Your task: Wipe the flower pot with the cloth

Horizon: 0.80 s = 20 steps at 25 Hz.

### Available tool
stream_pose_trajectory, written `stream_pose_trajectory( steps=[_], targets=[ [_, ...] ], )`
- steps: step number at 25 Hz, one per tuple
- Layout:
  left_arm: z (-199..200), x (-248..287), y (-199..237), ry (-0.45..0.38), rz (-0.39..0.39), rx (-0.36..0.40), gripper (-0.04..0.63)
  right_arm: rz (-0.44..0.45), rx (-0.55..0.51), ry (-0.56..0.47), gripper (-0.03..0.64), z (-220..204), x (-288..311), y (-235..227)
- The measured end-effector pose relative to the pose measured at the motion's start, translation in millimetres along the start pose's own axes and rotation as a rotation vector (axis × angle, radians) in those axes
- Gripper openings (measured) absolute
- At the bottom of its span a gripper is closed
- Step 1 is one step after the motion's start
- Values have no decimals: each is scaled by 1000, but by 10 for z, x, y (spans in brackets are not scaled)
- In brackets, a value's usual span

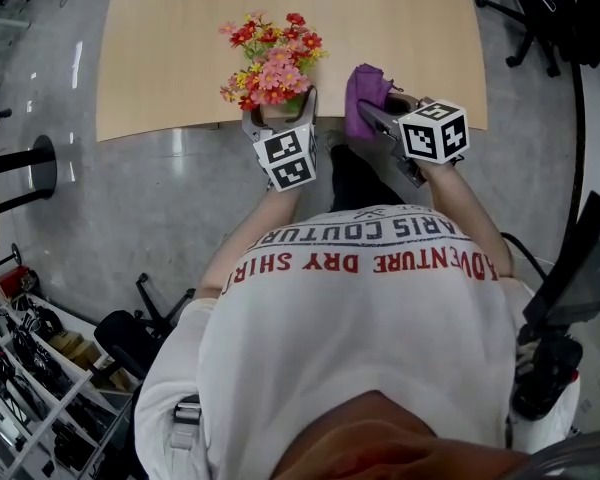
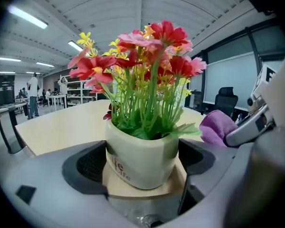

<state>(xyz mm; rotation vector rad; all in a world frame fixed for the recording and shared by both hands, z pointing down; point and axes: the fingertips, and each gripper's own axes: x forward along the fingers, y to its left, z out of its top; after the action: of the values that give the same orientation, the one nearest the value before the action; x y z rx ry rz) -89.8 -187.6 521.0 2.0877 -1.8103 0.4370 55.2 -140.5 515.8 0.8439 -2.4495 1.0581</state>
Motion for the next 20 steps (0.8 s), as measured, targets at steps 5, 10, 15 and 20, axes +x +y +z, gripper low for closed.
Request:
stream_pose_trajectory(
  steps=[5,10,15,20],
  targets=[
    [26,11,28,-9,-64,31,479,25,-14,4,44,104,53,52],
    [-13,-33,25,-14,-235,109,479,123,69,-56,44,321,87,196],
    [2,-87,36,7,-394,192,479,168,61,-89,44,532,134,262],
    [86,-146,148,23,-488,234,479,200,60,-99,44,718,300,399]
  ],
)
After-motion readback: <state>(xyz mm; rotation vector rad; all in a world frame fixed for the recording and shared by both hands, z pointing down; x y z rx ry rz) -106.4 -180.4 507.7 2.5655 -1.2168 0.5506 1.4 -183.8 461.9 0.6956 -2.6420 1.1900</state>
